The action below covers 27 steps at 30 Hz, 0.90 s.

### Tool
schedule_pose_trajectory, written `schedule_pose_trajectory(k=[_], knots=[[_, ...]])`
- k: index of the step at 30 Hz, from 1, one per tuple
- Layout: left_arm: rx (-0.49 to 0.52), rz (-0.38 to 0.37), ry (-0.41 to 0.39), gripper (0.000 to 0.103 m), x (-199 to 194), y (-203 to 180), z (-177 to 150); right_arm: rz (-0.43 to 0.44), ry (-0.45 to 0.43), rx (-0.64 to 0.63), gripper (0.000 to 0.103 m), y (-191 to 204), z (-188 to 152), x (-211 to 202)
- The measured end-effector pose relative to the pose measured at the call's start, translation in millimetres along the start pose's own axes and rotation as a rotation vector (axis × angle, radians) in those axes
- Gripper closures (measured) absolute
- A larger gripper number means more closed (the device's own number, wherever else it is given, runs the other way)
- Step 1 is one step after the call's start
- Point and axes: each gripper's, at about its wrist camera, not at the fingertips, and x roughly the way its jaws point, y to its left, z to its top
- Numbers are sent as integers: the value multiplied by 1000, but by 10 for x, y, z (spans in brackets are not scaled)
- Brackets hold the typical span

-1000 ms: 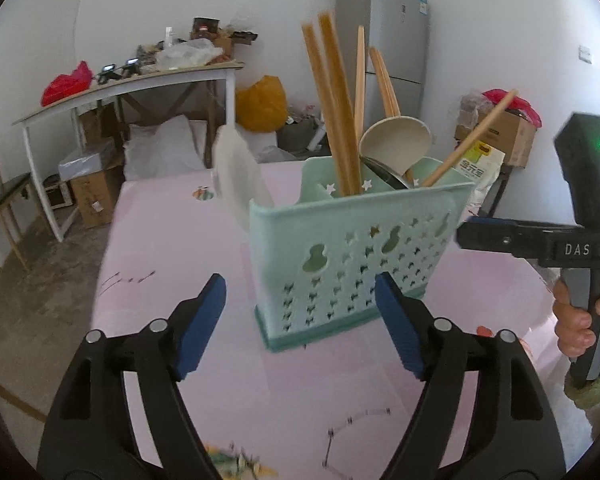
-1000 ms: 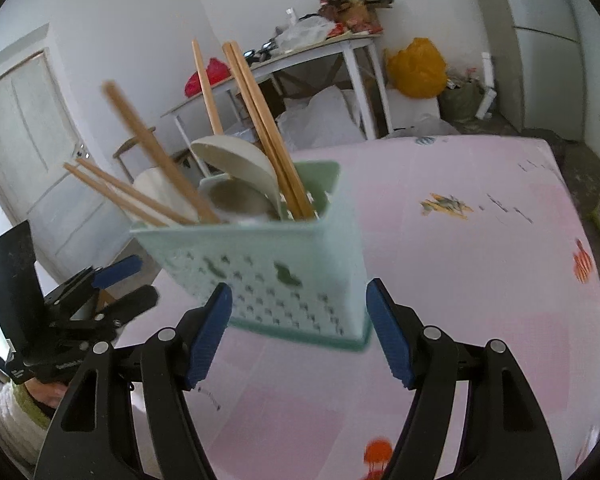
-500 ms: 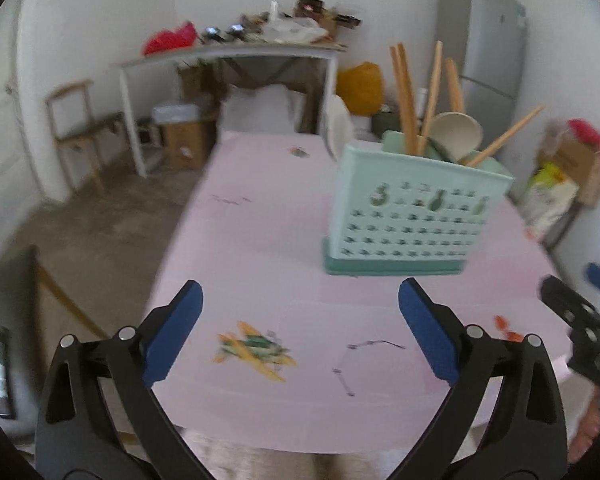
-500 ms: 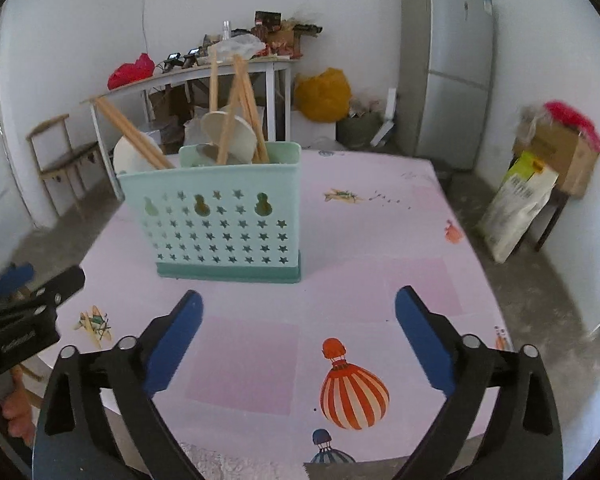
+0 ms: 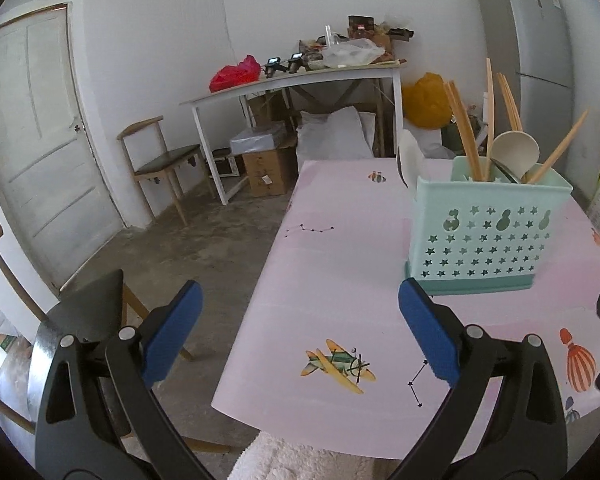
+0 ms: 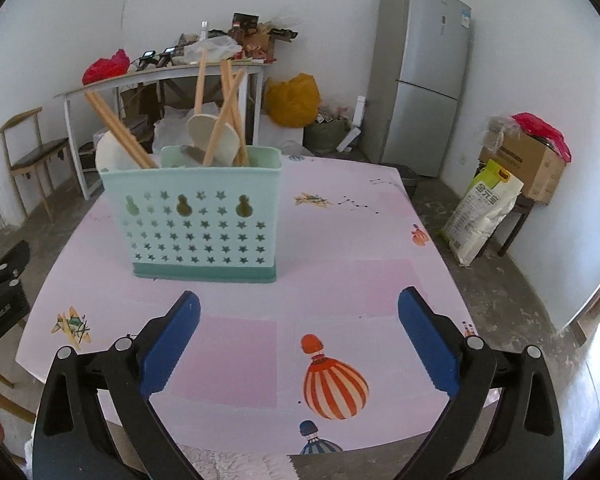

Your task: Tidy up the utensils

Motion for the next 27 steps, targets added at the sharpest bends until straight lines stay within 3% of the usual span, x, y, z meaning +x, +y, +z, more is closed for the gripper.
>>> schedule_pose_trajectory(k=[12, 27], knots=[[17, 9, -26, 8, -122, -19, -21, -3, 19, 50, 7, -147, 14, 32], [20, -11, 21, 8, -100, -111, -59, 7, 32, 28, 7, -90, -15, 58]])
